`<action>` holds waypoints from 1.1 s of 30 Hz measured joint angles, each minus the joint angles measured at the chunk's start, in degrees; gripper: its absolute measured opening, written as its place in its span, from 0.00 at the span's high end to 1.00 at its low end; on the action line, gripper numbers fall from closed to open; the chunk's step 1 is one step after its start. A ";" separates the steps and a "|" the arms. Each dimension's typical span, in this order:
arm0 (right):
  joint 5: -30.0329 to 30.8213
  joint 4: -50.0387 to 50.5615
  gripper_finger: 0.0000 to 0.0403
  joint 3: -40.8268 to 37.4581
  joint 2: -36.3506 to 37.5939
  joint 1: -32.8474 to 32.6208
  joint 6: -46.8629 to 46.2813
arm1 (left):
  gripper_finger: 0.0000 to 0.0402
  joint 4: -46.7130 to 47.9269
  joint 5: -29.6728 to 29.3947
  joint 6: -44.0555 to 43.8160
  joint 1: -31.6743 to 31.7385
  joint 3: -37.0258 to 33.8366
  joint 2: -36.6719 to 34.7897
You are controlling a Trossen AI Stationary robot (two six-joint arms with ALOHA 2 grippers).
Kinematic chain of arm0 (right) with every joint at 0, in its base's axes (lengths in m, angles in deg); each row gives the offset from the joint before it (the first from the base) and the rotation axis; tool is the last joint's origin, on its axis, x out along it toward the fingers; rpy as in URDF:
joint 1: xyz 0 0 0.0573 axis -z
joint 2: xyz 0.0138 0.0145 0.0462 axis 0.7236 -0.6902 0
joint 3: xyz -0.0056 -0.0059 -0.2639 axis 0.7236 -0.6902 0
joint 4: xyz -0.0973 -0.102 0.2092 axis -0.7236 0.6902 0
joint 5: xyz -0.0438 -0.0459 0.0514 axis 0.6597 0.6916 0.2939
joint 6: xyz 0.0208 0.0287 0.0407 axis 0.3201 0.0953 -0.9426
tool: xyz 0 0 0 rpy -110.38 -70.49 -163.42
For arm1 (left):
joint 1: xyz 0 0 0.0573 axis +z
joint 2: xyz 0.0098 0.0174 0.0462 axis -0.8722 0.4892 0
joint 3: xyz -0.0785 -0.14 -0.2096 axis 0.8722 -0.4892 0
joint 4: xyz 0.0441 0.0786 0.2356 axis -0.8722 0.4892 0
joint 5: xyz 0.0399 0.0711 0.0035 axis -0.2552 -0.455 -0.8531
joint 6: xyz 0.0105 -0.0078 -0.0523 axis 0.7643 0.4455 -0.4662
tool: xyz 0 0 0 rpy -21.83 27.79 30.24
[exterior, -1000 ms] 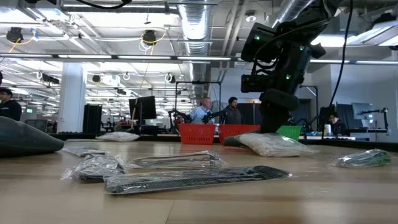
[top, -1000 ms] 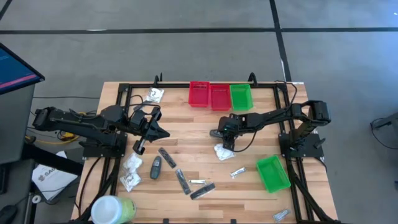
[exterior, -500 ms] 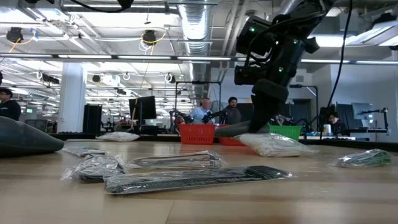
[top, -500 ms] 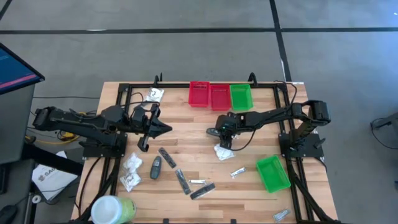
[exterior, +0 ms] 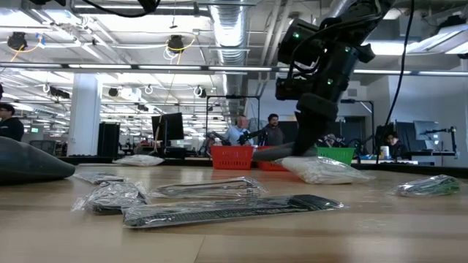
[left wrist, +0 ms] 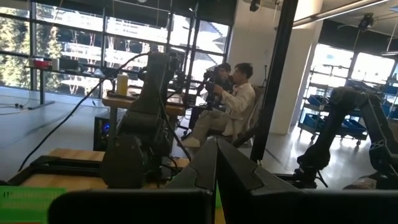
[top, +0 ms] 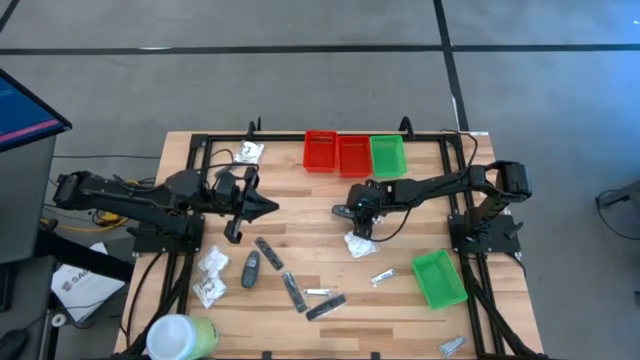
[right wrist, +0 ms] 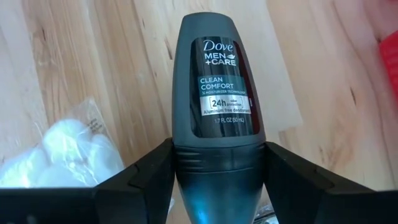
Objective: Pick & Place Travel size toiletries
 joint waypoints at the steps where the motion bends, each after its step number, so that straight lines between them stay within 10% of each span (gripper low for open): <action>1: 0.00 -0.17 0.49 0.00 0.00 0.00 0.00 | 1.00 0.02 0.00 0.00 -0.01 0.02 0.03; 33: 0.49 3.93 0.49 5.00 0.00 -0.13 -1.70 | 1.00 -0.31 -0.04 -0.30 -0.33 0.04 0.03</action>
